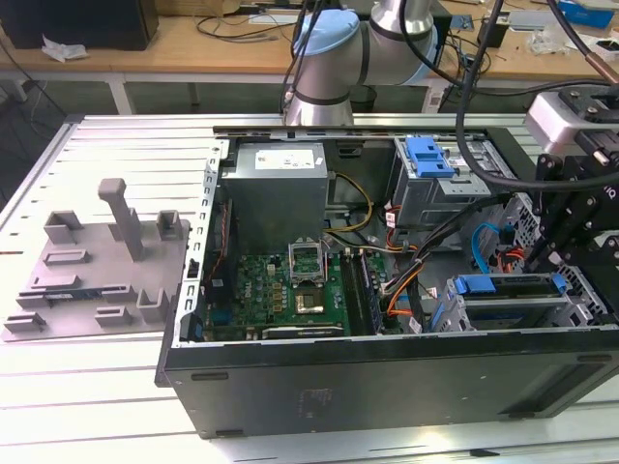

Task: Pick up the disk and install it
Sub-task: 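Insert the first disk wire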

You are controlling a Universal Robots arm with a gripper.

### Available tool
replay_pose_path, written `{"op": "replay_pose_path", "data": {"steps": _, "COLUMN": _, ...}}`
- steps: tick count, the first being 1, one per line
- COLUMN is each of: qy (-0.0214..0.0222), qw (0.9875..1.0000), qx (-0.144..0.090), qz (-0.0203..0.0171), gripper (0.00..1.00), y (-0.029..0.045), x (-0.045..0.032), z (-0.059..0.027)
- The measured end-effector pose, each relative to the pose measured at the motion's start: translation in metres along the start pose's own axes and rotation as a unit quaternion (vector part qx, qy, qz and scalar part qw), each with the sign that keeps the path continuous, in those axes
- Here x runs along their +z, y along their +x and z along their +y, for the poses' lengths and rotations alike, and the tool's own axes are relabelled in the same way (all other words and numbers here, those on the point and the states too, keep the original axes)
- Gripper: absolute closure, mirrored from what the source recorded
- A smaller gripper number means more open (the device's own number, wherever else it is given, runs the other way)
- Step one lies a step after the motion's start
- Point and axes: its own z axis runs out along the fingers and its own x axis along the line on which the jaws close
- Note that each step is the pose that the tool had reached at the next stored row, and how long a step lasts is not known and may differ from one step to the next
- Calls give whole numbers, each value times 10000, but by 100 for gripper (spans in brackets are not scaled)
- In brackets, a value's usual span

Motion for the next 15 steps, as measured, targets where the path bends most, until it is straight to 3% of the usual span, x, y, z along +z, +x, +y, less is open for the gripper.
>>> {"op": "replay_pose_path", "data": {"steps": 15, "qy": 0, "qw": 10000, "qx": 0, "qz": 0, "gripper": 83, "y": 4, "x": 30, "z": -1}}
